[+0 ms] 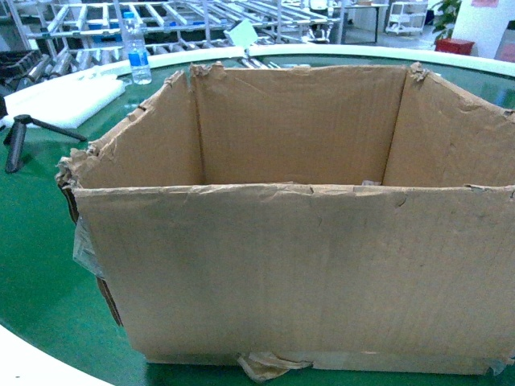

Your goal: Sort boxes to right shelf from conveyor

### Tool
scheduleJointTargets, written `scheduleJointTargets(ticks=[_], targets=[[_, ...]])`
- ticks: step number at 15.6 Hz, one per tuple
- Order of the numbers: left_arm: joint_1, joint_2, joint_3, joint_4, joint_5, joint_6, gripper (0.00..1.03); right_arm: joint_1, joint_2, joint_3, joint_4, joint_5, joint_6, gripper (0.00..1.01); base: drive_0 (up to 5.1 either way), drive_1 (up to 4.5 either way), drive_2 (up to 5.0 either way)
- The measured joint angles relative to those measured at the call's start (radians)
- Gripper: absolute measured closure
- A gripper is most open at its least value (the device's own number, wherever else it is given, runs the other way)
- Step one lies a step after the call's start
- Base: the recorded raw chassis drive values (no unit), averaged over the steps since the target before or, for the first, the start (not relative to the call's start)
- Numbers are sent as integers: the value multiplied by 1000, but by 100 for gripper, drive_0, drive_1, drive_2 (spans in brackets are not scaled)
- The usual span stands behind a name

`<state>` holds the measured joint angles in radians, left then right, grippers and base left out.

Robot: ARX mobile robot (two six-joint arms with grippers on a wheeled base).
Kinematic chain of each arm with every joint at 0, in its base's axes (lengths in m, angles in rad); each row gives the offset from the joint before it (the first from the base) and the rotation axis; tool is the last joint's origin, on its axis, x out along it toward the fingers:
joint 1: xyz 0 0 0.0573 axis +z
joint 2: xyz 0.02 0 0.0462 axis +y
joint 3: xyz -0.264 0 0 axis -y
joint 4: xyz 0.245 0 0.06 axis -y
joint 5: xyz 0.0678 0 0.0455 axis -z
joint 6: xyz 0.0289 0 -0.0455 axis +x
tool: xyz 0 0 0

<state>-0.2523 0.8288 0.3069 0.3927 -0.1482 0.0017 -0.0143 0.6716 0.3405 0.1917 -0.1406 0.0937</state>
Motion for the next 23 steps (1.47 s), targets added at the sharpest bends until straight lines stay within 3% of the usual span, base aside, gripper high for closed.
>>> scheduleJointTargets(ticks=[3,4,5,6,10,12,16,19,23], targets=[[2,-7,0,3,-6,0,5,0,-13,0,8,-2,4,3,0,0,0],[-19,63,21,16,-28,-20,5,16,56,36,-10,-30,11,3,0,0,0],[-54,249,111,6,-50,-79,5,88,268,236,-41,-68,-26,3,0,0,0],[-51,302,138,13,-58,-80,5,91,401,326,-76,-75,-67,3,0,0,0],[-45,333,207,32,-43,-68,5,30,558,367,-142,-89,-110,3,0,0,0],[-53,349,236,23,-40,-65,5,-2,584,385,-181,-119,-118,3,0,0,0],[-81,387,260,32,-65,-53,5,6,602,416,-290,-201,-120,3,0,0,0],[-89,421,270,35,-80,-54,5,28,625,429,-303,-194,-133,3,0,0,0],[-122,429,300,-40,-127,-78,5,7,668,426,-237,-170,-132,3,0,0,0]])
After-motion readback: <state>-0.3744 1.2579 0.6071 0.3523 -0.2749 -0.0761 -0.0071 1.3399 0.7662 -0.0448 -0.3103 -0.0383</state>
